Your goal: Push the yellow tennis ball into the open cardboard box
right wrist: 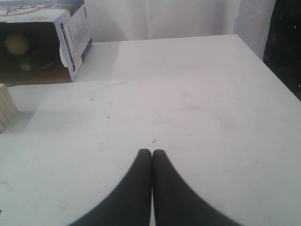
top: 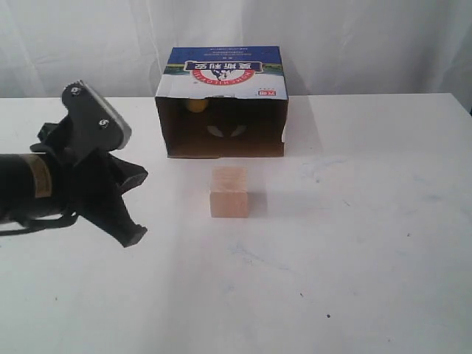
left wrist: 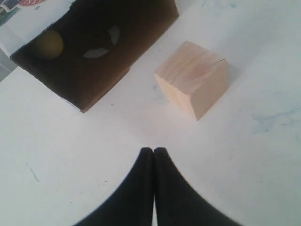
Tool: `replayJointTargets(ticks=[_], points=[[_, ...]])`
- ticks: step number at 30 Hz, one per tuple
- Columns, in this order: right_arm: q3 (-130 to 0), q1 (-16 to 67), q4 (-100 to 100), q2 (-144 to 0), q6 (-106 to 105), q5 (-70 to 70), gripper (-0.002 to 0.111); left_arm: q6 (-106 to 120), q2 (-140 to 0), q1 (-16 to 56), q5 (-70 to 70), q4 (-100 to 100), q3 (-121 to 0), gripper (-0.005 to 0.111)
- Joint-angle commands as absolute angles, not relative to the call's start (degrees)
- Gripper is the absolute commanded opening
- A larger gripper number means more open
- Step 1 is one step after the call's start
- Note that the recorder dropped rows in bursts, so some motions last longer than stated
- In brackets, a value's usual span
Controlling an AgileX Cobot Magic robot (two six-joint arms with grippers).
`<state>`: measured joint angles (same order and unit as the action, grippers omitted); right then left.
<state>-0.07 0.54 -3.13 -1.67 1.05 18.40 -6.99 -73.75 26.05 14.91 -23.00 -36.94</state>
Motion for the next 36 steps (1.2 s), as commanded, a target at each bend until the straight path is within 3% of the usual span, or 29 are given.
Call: replayJointTargets(ticks=[1,27,36], points=[[0.0,0.7,-2.9,-1.4,1.4,17.9,0.0,-7.7,-67.1,27.6,21.9,-14.5,-31.0,0.0],[0.0,0.7,-2.9,-1.4,1.4,17.9,0.0,-7.5,-44.5,30.4,26.5,-1.1,-11.4,0.0],[0.0,0.7,-2.9,-1.4,1.4,17.9,0.0,-7.5,-32.2,30.4,20.3,-1.7,-7.0,0.0]])
